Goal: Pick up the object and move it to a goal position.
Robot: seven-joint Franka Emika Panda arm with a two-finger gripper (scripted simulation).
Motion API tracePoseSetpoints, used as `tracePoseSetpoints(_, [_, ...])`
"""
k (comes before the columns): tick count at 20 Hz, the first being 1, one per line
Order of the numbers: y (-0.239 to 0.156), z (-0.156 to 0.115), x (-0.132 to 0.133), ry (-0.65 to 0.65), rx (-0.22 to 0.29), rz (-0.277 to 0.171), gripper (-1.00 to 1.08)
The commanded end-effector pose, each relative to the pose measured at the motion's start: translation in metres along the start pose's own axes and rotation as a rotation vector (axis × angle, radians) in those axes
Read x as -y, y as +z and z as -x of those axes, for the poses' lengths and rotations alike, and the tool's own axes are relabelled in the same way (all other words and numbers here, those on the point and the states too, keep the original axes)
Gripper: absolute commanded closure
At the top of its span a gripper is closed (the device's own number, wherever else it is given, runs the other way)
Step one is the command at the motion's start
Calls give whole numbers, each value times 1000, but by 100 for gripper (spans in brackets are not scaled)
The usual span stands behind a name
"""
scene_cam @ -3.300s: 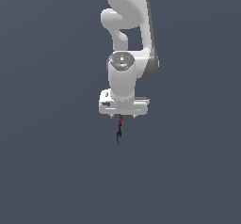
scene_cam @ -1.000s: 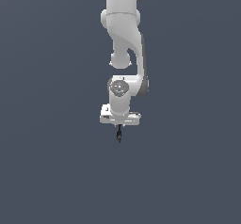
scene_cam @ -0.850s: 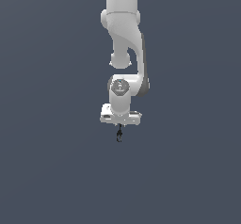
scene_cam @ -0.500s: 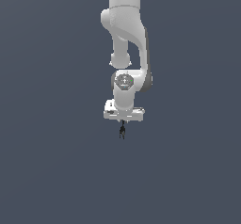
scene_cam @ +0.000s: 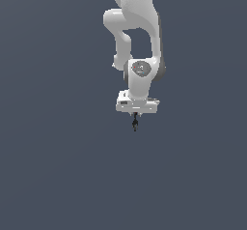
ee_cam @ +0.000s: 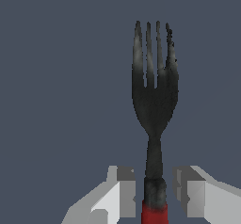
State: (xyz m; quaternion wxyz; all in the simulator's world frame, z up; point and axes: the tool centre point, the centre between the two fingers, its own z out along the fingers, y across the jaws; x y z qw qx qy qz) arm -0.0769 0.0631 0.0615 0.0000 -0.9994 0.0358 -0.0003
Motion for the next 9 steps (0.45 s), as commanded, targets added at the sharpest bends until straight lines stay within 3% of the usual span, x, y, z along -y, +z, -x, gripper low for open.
tracePoseSetpoints(1, [-8,9,9,1,0,0,108])
tracePoseSetpoints(9, [-19,20,22,0,1,0,108])
